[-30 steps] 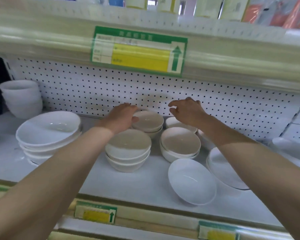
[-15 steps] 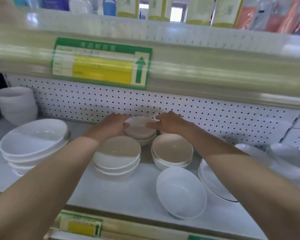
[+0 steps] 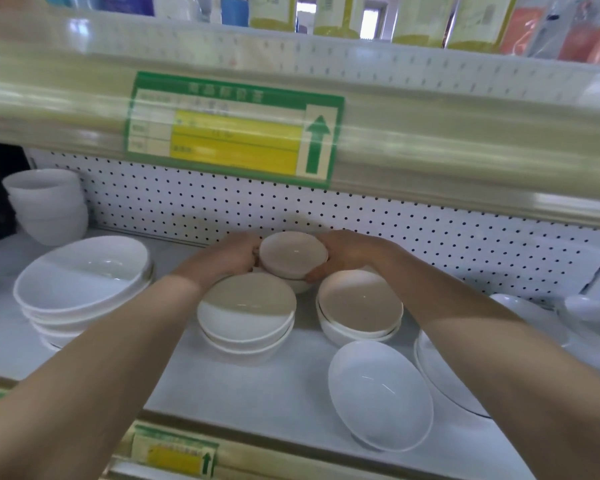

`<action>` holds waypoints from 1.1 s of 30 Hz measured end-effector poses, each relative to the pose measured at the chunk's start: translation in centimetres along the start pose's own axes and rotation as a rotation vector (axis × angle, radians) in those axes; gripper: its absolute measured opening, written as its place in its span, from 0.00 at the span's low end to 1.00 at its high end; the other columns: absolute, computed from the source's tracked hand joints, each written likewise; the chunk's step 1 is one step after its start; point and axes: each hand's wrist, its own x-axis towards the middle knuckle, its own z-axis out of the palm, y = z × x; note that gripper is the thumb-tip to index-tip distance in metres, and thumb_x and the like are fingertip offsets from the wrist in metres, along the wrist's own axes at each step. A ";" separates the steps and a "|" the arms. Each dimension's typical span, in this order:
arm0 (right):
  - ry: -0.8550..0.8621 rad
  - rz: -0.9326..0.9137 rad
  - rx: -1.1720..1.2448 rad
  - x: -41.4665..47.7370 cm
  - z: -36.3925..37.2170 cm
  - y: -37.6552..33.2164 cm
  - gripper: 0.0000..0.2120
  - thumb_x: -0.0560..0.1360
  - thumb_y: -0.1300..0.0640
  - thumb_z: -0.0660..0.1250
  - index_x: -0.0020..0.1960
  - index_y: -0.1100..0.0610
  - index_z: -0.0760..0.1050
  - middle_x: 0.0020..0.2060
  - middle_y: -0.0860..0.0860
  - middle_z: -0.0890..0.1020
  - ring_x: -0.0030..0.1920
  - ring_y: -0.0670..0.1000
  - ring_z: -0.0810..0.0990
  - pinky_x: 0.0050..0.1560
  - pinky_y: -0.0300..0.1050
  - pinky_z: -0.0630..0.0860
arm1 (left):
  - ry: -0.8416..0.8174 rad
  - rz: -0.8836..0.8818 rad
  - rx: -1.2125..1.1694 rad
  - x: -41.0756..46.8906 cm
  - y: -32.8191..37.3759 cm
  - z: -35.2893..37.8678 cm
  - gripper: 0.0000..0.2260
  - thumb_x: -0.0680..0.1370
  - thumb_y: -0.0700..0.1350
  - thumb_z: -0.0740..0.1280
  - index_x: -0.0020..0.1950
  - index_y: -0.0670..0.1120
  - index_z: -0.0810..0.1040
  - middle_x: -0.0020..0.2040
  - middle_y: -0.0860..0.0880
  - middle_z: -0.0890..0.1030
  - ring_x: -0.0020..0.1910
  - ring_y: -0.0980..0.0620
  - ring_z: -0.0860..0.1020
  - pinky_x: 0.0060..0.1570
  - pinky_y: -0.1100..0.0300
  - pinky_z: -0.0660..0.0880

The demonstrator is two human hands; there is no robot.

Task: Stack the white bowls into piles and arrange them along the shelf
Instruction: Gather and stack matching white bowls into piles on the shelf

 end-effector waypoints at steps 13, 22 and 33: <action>-0.025 0.105 0.002 1.1 -0.4 -0.6 0.34 0.53 0.36 0.79 0.55 0.52 0.82 0.45 0.50 0.86 0.47 0.51 0.84 0.55 0.49 0.79 | -0.034 -0.035 0.016 -0.1 0.3 -0.1 0.09 0.73 0.42 0.71 0.52 0.48 0.81 0.47 0.47 0.81 0.46 0.49 0.76 0.44 0.59 0.69; 0.020 -0.041 0.268 -0.7 -4.0 -1.5 0.25 0.67 0.61 0.79 0.61 0.52 0.74 0.46 0.40 0.78 0.45 0.39 0.77 0.37 0.23 0.70 | 0.126 -0.133 -0.186 -1.5 0.7 -2.9 0.09 0.67 0.43 0.76 0.31 0.46 0.77 0.32 0.47 0.78 0.37 0.51 0.76 0.39 0.62 0.71; 0.061 -0.104 0.398 -4.4 -6.8 -3.8 0.18 0.67 0.57 0.79 0.56 0.52 0.81 0.54 0.48 0.85 0.57 0.47 0.81 0.64 0.43 0.75 | 0.196 -0.064 -0.968 -8.2 1.9 -4.4 0.19 0.77 0.31 0.68 0.65 0.40 0.67 0.59 0.40 0.78 0.49 0.44 0.81 0.46 0.55 0.83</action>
